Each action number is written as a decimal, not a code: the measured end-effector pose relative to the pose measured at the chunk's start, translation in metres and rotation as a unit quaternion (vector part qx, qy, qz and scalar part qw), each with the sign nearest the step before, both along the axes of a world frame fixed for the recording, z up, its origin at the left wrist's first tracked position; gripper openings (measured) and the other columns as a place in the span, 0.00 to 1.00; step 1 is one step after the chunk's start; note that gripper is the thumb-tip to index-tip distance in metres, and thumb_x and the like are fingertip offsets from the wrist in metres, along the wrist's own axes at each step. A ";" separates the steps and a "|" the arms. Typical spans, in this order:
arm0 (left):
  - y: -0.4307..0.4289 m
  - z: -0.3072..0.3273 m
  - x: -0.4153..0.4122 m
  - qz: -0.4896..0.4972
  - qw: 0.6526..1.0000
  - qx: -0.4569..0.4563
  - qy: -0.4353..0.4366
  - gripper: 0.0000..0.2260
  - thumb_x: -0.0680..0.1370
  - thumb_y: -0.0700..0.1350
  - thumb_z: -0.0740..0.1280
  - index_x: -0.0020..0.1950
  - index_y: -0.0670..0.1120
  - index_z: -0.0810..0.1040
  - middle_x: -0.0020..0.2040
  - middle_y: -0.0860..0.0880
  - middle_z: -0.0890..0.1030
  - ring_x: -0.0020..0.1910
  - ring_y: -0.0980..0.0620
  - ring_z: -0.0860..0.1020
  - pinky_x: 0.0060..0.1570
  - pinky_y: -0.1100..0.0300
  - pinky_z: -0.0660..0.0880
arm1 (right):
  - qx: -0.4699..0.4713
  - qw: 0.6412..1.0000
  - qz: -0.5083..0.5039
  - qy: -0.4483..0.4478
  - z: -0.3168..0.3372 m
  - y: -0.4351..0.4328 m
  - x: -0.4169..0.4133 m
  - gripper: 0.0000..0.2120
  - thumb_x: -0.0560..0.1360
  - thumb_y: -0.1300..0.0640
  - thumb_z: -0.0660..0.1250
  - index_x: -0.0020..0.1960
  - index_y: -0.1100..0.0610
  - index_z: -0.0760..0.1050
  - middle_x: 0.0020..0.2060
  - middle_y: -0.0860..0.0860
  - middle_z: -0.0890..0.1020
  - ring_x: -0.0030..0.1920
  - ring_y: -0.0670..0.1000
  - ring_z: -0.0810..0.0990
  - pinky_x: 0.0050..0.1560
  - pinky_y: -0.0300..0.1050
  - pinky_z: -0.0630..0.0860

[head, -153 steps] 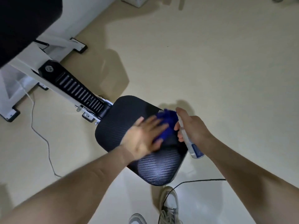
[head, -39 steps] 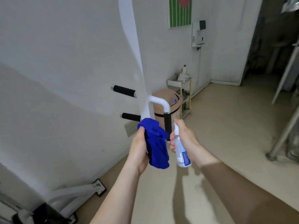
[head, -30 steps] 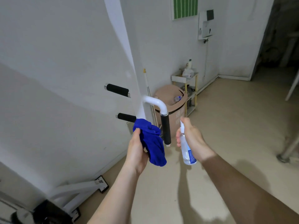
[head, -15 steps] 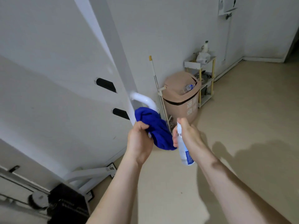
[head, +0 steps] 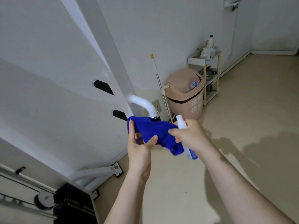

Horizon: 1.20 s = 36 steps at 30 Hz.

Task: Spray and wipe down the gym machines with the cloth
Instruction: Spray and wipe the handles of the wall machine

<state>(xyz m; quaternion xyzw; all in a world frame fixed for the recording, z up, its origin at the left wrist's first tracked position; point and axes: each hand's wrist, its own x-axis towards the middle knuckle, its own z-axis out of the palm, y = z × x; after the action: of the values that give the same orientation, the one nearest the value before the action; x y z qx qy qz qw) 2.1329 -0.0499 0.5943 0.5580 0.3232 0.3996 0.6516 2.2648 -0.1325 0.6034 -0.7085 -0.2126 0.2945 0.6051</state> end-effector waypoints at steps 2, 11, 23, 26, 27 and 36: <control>-0.005 0.002 0.008 0.039 0.996 0.080 0.029 0.40 0.74 0.32 0.70 0.76 0.62 0.56 0.56 0.51 0.76 0.48 0.54 0.77 0.51 0.63 0.78 | 0.018 0.990 -0.088 -0.108 0.009 0.003 -0.001 0.07 0.69 0.59 0.70 0.46 0.60 0.80 0.33 0.56 0.83 0.35 0.59 0.79 0.37 0.48 0.79; 0.038 0.005 0.038 -0.032 0.964 0.224 0.139 0.10 0.74 0.53 0.71 0.53 0.54 0.75 0.45 0.49 0.82 0.42 0.52 0.80 0.41 0.56 0.76 | 0.153 0.985 0.055 0.064 0.007 0.043 -0.008 0.12 0.77 0.56 0.65 0.48 0.41 0.83 0.44 0.51 0.85 0.43 0.52 0.83 0.43 0.47 0.81; 0.015 -0.081 0.024 -0.070 0.935 0.187 0.292 0.03 0.82 0.44 0.59 0.54 0.51 0.70 0.37 0.49 0.80 0.32 0.61 0.75 0.35 0.65 0.71 | 0.075 0.976 0.013 0.206 -0.062 0.029 -0.016 0.12 0.76 0.66 0.64 0.55 0.55 0.82 0.40 0.58 0.83 0.35 0.52 0.79 0.28 0.37 0.75; 0.013 -0.039 0.028 -0.057 0.958 0.226 0.170 0.11 0.80 0.35 0.59 0.55 0.51 0.72 0.43 0.50 0.79 0.40 0.61 0.78 0.41 0.71 0.71 | 0.149 0.969 0.038 0.191 -0.030 0.036 -0.015 0.16 0.74 0.68 0.62 0.55 0.56 0.83 0.40 0.57 0.83 0.38 0.53 0.79 0.32 0.40 0.77; 0.014 -0.020 0.030 -0.055 0.958 0.252 0.125 0.14 0.80 0.34 0.59 0.57 0.53 0.72 0.47 0.49 0.79 0.45 0.59 0.78 0.45 0.69 0.73 | 0.177 0.967 0.047 0.175 -0.017 0.040 -0.012 0.17 0.74 0.68 0.62 0.57 0.55 0.83 0.42 0.57 0.85 0.40 0.52 0.81 0.34 0.40 0.78; 0.035 -0.052 0.029 -0.092 0.958 0.201 0.181 0.09 0.79 0.42 0.62 0.53 0.58 0.72 0.38 0.57 0.80 0.35 0.58 0.77 0.39 0.64 0.74 | 0.145 0.965 0.063 0.210 -0.040 0.046 -0.010 0.17 0.75 0.65 0.60 0.57 0.52 0.82 0.40 0.57 0.84 0.38 0.55 0.81 0.38 0.50 0.80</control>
<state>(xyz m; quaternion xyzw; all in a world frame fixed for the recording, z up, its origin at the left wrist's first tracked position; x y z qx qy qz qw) 2.1621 -0.0151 0.5420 0.7675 0.2965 0.2870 0.4906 2.2544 -0.0861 0.5632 -0.5207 -0.1653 0.4402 0.7125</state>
